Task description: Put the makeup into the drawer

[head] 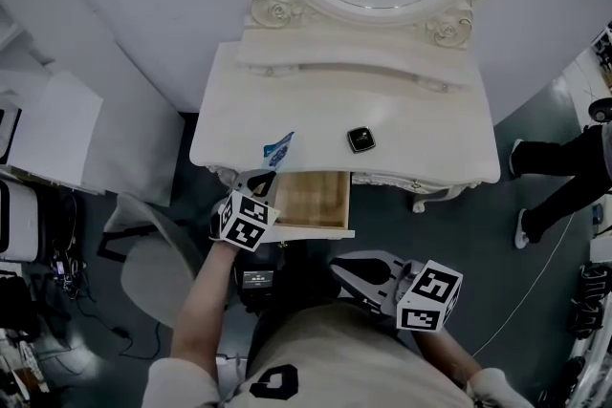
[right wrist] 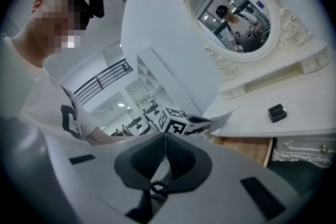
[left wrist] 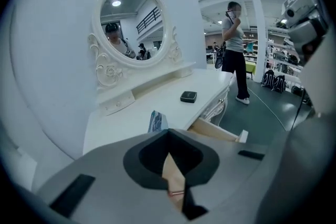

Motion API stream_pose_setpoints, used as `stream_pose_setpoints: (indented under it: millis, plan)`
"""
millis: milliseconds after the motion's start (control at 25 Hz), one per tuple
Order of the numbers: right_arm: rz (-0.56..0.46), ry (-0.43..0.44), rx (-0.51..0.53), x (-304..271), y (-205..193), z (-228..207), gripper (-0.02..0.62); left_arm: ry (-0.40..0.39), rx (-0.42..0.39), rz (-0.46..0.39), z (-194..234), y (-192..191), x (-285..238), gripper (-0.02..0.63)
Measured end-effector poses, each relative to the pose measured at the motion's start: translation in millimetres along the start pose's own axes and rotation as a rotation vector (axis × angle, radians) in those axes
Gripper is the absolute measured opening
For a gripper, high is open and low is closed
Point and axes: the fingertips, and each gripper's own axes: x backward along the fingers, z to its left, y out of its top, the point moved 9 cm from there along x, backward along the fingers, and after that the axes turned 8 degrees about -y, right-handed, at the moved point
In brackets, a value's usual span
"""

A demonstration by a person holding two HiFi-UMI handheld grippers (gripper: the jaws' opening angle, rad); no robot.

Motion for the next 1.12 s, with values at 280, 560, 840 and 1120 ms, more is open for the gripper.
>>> stream_pose_setpoints:
  millis: [280,560,840,1120]
  plan:
    - [-0.013,0.016,0.004,13,-8,9,0.028,0.016,0.033,-0.07,-18,8,28,0.054]
    - [-0.025,0.052,0.012,27,-18,19,0.028,0.043,0.071,-0.122,-40,8,59,0.054]
    - [-0.022,0.097,0.007,35,-28,23,0.028,0.064,0.074,-0.118,-64,0,84,0.054]
    - [0.022,0.147,0.002,24,-36,26,0.028,0.074,0.069,-0.084,-76,-13,95,0.054]
